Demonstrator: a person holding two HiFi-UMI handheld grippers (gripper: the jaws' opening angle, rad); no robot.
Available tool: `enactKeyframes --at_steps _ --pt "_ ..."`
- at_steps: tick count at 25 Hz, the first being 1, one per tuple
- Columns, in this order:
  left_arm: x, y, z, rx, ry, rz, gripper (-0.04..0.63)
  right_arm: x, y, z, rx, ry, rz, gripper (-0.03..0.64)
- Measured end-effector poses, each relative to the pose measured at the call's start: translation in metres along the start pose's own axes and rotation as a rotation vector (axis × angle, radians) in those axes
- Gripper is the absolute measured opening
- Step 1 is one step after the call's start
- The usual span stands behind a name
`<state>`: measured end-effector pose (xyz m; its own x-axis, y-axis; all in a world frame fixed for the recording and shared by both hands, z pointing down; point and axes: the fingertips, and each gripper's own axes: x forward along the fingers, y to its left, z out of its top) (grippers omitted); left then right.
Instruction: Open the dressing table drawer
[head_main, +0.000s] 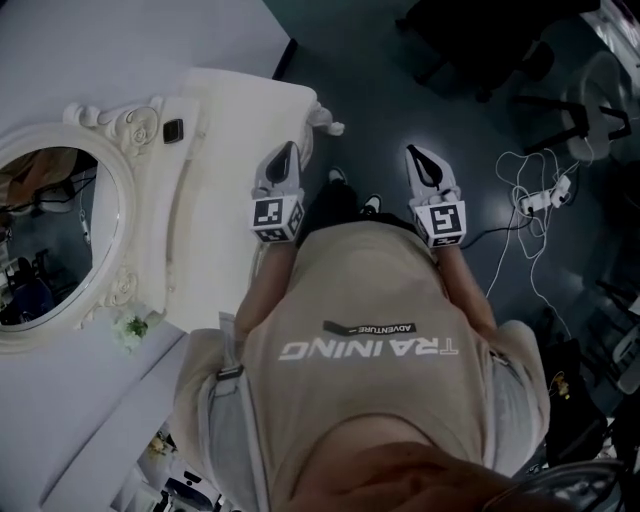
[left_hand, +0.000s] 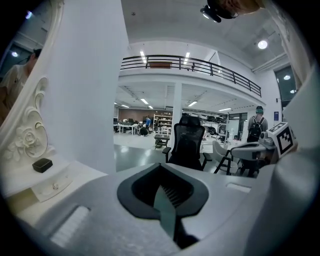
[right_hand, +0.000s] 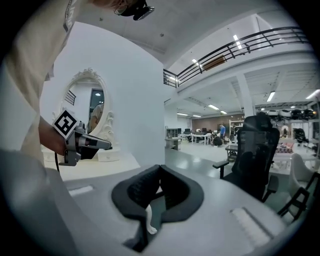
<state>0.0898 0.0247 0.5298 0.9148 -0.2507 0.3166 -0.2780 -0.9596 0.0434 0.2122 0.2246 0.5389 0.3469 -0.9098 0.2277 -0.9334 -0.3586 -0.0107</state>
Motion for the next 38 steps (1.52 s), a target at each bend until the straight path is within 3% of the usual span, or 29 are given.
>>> enactKeyframes --at_steps 10,13,19,24,35,38 --pt "0.048 0.036 -0.013 -0.062 0.007 0.025 0.006 0.062 -0.028 0.006 -0.027 0.037 0.004 0.003" --pt "0.059 0.057 -0.009 -0.087 0.002 0.056 0.006 0.094 -0.031 0.019 -0.061 0.058 0.042 0.003" --pt "0.046 0.121 -0.010 -0.146 -0.009 0.163 0.006 0.180 0.002 0.049 -0.121 0.042 0.182 0.003" --pt "0.020 0.166 -0.026 -0.201 -0.019 0.305 0.006 0.238 0.047 0.062 -0.178 0.028 0.339 0.003" --pt "-0.045 0.214 -0.050 -0.327 -0.006 0.634 0.006 0.294 0.156 0.061 -0.246 0.064 0.730 0.003" --pt "-0.048 0.226 -0.061 -0.420 0.000 0.687 0.006 0.307 0.175 0.057 -0.263 0.081 0.827 0.003"
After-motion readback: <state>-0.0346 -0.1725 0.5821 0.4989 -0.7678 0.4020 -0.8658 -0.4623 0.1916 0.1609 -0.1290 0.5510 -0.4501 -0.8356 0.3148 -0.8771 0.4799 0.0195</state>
